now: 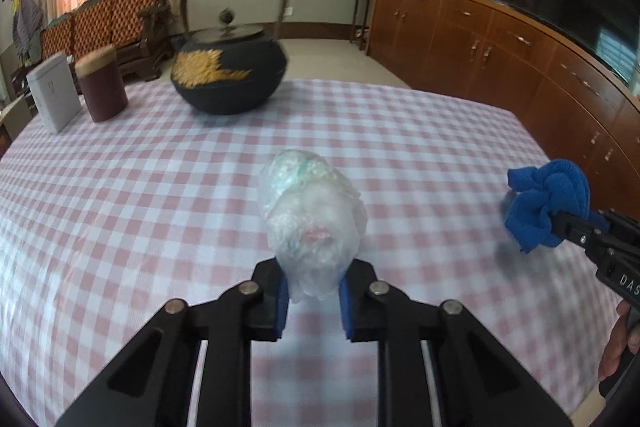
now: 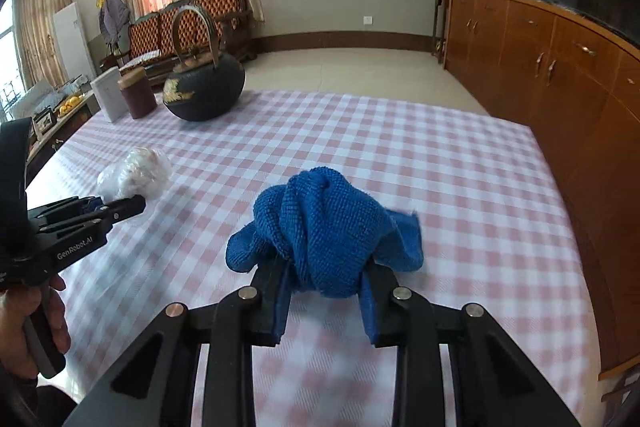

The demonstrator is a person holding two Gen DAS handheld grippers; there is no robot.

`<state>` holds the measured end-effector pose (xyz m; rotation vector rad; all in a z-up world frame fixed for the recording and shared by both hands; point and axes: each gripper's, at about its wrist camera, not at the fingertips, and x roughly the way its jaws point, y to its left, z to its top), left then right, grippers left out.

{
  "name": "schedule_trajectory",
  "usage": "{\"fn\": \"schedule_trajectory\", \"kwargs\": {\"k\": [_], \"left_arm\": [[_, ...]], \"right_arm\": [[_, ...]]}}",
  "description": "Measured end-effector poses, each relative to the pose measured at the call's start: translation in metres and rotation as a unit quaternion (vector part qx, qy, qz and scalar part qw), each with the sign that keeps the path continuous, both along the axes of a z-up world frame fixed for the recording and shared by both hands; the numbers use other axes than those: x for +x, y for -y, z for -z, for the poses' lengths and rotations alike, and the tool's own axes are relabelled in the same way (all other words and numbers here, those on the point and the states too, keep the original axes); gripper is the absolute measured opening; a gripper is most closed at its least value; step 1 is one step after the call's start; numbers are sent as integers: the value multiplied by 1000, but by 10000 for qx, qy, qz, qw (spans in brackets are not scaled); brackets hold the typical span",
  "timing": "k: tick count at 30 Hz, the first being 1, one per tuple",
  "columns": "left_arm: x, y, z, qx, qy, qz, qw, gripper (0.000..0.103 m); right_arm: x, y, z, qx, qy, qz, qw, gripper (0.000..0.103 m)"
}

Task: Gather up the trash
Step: 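Carry the plastic bag and dark blue towel over the black bucket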

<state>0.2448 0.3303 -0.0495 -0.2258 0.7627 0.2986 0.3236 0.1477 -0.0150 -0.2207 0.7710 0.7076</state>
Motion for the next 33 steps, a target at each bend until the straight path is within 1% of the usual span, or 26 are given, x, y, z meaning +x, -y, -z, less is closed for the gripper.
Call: {"fn": "schedule_trajectory", "kwargs": {"k": [3, 8, 14, 20, 23, 27, 33], "left_arm": [[-10, 25, -14, 107, 151, 135, 9997, 21], [-28, 67, -30, 178, 344, 414, 9984, 21], [-45, 110, -38, 156, 434, 767, 9960, 21], [-52, 151, -44, 108, 501, 1094, 9927, 21], [-55, 174, -48, 121, 551, 1288, 9901, 21], [-57, 199, -51, 131, 601, 1505, 9867, 21], [-61, 247, -57, 173, 701, 1953, 9781, 21]], "right_arm": [[-18, 26, -14, 8, 214, 162, 9996, 31], [-43, 64, -33, 119, 342, 405, 9985, 31], [-78, 112, -48, 198, 514, 703, 9960, 31], [-107, 164, -61, 329, 652, 1042, 9919, 31], [-121, 190, -65, 327, 753, 1220, 9891, 31], [-131, 225, -67, 368, 774, 1496, 9850, 31], [-147, 271, -74, 376, 844, 1882, 9778, 31]]}}
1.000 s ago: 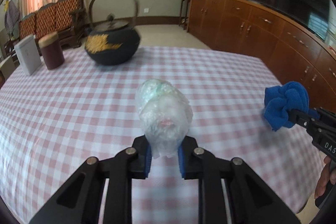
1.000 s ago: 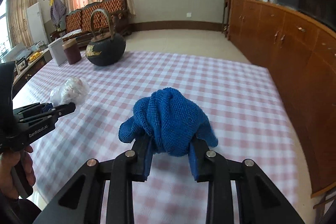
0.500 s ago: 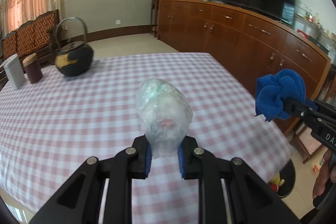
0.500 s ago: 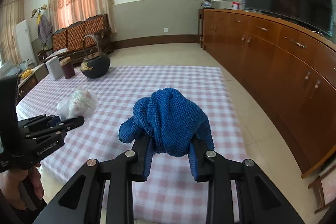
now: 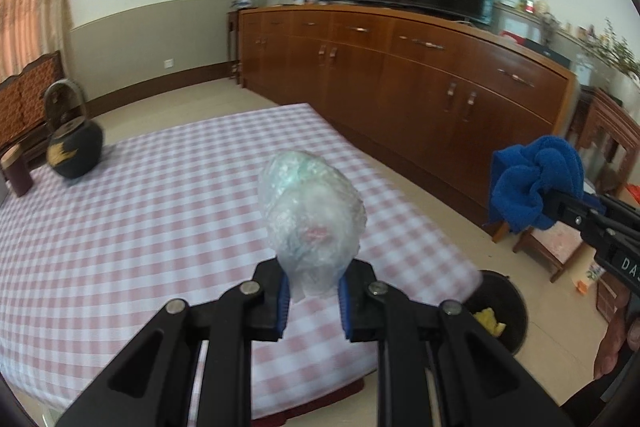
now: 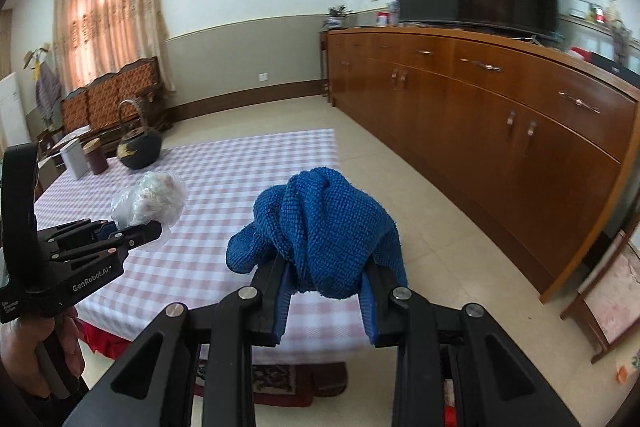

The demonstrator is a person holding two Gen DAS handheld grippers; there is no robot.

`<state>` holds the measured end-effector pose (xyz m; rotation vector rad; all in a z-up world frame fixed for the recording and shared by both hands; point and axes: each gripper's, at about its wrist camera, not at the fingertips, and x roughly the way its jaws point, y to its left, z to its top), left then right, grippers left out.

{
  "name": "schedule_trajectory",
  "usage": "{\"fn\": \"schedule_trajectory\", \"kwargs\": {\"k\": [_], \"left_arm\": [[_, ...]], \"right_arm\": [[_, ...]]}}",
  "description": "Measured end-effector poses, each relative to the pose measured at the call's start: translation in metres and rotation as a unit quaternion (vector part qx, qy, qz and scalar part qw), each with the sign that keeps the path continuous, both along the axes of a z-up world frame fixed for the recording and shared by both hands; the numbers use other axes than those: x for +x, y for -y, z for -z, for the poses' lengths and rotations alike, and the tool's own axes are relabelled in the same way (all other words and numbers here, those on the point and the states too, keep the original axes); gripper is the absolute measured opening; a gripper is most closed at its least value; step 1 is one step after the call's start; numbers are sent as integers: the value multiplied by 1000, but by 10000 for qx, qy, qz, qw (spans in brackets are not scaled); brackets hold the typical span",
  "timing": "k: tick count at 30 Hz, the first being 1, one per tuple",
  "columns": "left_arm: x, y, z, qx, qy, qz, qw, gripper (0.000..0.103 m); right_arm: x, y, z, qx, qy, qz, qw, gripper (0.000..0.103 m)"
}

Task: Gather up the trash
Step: 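Carry the plastic bag and dark blue towel over the black bucket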

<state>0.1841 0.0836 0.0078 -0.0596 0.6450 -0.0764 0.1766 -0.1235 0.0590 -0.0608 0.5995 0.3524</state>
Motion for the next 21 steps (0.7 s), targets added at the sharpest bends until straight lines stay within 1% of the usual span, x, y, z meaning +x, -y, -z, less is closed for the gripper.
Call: {"fn": "schedule_trajectory", "kwargs": {"k": [5, 10, 13, 21], "left_arm": [[3, 35, 0, 3, 21, 329, 9995, 21], [4, 71, 2, -40, 25, 657, 9978, 20], [5, 95, 4, -46, 4, 872, 9962, 20], [5, 153, 11, -53, -72, 1396, 9902, 20]], "right_arm": [[-13, 37, -4, 5, 68, 317, 9995, 31], [-24, 76, -2, 21, 60, 663, 9978, 31], [-29, 102, 2, 22, 24, 886, 9961, 31], [-41, 152, 15, -16, -78, 1233, 9923, 31]]}}
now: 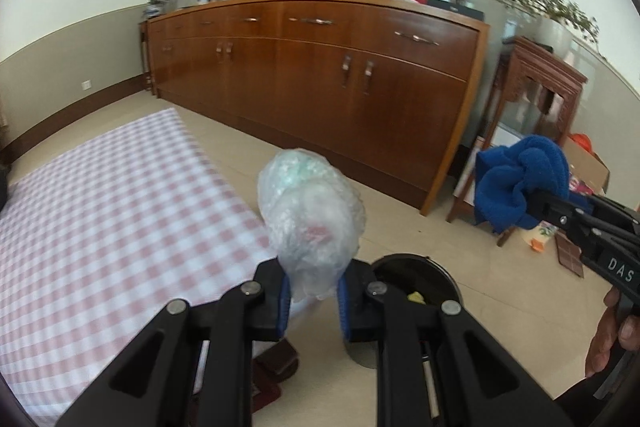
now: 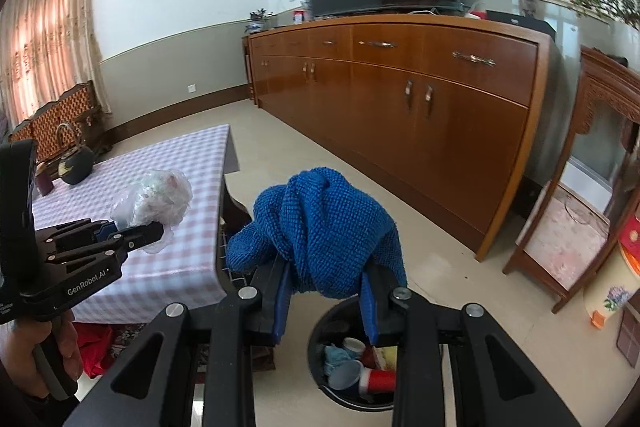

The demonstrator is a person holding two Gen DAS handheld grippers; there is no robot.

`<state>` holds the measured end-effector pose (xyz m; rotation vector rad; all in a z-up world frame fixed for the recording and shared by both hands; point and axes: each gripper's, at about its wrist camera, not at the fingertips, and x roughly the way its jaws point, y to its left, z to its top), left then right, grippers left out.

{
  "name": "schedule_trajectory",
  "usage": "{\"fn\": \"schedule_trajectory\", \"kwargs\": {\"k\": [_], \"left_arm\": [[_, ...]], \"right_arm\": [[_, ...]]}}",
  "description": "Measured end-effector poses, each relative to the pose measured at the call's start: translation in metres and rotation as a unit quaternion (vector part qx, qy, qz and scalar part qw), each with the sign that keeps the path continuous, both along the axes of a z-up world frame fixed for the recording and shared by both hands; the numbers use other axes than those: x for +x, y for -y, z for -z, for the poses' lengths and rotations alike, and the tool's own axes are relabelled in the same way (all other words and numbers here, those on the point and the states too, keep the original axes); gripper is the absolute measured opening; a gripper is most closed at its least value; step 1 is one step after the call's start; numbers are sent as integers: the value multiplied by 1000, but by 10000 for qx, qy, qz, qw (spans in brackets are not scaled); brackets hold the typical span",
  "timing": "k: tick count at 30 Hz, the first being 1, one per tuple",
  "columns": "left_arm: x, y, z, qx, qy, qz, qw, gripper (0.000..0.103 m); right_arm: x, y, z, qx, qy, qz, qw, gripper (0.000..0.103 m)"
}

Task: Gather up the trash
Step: 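Carry the plastic bag and dark blue towel over the black bucket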

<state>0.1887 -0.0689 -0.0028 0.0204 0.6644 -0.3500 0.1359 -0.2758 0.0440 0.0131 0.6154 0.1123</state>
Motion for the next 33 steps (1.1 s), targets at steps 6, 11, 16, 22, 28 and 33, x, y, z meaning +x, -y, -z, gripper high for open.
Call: {"fn": "schedule_trajectory", "kwargs": {"k": [6, 11, 16, 22, 28, 33], "left_arm": [[0, 32, 12, -16, -128, 254, 9996, 20], [2, 57, 25, -21, -210, 466, 9987, 20], [8, 85, 45, 86, -371, 648, 9972, 20], [21, 109, 66, 210, -614, 772, 9949, 20], [26, 128, 87, 330, -800, 930, 9919, 20], [32, 138, 107, 388, -1017, 1005, 9890, 20]], "right_arm": [[-4, 28, 15, -18, -92, 147, 9998, 31], [-2, 52, 31, 19, -207, 228, 9995, 31], [6, 71, 53, -39, -391, 152, 9991, 31], [16, 94, 82, -77, -670, 81, 9977, 31], [23, 109, 110, -45, -885, 56, 9961, 31], [32, 112, 134, -71, -1107, -106, 9938, 31]]}}
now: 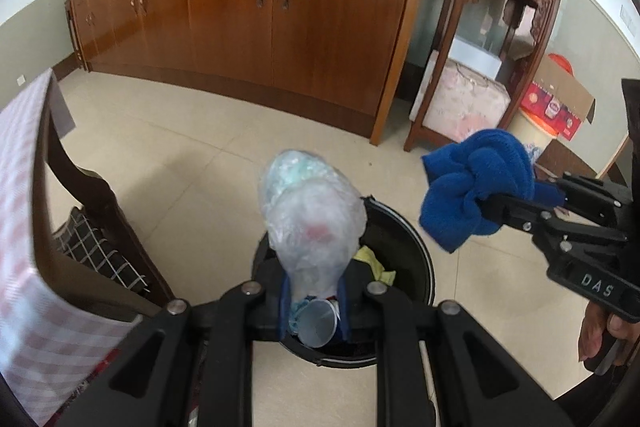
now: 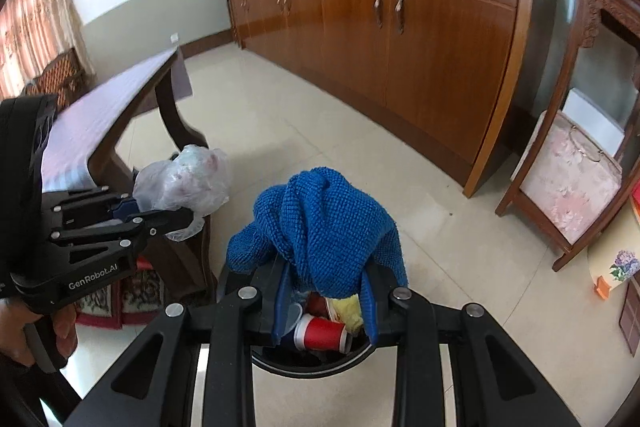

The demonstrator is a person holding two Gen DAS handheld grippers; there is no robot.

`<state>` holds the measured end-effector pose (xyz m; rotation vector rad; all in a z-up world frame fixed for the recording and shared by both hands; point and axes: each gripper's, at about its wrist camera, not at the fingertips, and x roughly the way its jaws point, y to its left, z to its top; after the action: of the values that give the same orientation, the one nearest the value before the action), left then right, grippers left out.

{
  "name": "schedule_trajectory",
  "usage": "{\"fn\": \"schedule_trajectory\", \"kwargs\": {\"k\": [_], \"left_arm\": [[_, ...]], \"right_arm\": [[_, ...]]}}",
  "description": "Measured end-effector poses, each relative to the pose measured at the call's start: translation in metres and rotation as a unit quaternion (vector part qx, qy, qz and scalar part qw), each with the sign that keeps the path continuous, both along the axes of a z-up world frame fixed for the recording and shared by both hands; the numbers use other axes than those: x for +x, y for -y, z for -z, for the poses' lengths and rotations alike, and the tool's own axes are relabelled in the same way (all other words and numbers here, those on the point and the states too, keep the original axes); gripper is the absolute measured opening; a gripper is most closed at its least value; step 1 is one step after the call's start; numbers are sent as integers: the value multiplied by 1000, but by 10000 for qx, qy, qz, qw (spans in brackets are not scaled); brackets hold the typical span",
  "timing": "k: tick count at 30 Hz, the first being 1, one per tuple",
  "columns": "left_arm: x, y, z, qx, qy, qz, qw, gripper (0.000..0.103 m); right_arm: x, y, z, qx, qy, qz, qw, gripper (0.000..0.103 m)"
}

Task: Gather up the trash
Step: 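Carry the plastic bag and dark blue towel over the black bucket, then open both tools to drop the bag and towel into the bucket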

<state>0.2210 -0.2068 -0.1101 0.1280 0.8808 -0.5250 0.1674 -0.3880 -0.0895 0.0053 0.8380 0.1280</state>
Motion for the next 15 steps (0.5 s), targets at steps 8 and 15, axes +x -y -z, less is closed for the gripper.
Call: {"fn": "schedule_trajectory", "kwargs": {"k": [8, 15], "left_arm": [[10, 17, 38, 140, -361, 138, 9992, 20], [16, 24, 77, 37, -572, -59, 9983, 20]], "right_arm": [[21, -1, 42, -162, -402, -708, 9966, 31], [37, 3, 82, -83, -739, -1146, 9906, 39]]}}
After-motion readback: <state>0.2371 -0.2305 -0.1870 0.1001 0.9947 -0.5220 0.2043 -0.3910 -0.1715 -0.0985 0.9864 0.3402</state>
